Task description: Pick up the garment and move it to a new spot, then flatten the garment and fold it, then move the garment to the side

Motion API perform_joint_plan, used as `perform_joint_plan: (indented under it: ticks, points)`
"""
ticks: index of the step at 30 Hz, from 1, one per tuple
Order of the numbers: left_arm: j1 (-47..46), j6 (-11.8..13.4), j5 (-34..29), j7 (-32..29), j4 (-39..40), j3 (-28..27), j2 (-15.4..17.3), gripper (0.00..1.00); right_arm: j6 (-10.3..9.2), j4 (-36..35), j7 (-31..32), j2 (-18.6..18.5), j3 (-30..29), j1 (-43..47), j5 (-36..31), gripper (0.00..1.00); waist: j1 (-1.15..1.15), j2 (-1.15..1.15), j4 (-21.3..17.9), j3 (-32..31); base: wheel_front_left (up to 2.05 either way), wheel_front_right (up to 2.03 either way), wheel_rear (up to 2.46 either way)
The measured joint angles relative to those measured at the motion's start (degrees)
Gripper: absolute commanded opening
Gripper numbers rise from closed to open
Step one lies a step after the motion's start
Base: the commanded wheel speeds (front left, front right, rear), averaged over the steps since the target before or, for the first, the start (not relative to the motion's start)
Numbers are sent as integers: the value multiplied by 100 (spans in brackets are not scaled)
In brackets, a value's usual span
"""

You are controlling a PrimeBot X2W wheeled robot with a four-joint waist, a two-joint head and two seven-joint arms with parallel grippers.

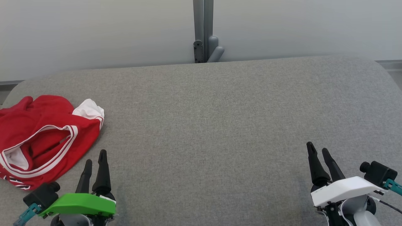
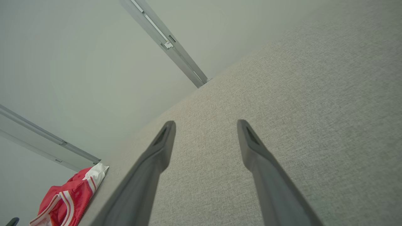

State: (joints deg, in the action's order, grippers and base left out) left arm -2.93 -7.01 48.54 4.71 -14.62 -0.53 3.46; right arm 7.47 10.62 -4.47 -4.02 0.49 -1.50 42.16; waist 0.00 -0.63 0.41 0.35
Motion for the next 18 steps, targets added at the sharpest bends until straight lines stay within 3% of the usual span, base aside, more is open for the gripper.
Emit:
perform_joint_plan:
  ticks: [18]
  points:
    - [53,-25,-1332,308,-67,166,124,100,0,-36,-321,1,66,14,-1373,100,0,0,14,9,0,0,0]
